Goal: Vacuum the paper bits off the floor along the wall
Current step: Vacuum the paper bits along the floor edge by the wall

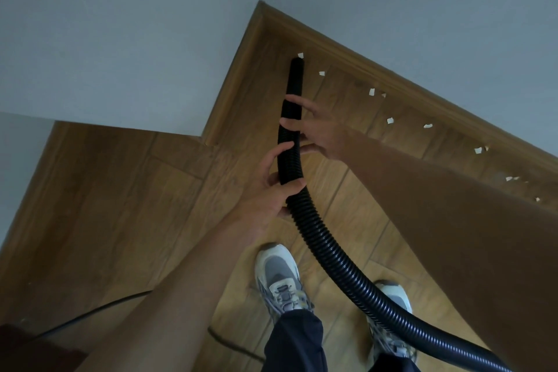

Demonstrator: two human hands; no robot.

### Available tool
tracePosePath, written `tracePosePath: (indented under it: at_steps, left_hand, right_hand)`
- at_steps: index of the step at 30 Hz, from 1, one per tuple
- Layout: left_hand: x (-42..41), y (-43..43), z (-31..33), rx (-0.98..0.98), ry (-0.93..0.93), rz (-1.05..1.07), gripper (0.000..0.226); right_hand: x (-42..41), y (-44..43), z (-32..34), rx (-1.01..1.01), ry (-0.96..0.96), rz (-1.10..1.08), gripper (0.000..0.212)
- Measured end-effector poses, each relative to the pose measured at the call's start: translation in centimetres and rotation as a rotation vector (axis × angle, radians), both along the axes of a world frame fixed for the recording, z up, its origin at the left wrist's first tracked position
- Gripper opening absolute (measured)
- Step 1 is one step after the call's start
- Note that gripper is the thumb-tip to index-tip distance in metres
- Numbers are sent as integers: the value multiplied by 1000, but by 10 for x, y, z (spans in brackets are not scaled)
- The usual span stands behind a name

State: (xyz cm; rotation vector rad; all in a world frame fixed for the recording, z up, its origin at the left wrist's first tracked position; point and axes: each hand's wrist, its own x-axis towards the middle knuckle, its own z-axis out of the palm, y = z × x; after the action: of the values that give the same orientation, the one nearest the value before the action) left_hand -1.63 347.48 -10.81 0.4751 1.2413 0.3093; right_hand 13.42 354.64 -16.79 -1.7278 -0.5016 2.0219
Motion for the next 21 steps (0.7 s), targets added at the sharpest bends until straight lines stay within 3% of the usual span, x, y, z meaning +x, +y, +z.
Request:
tracePosePath:
  at_steps: [21]
  left_hand:
    - [13,-8,2,-7,42,13,57]
  right_hand:
    - [14,-6,5,-15,5,-21,63]
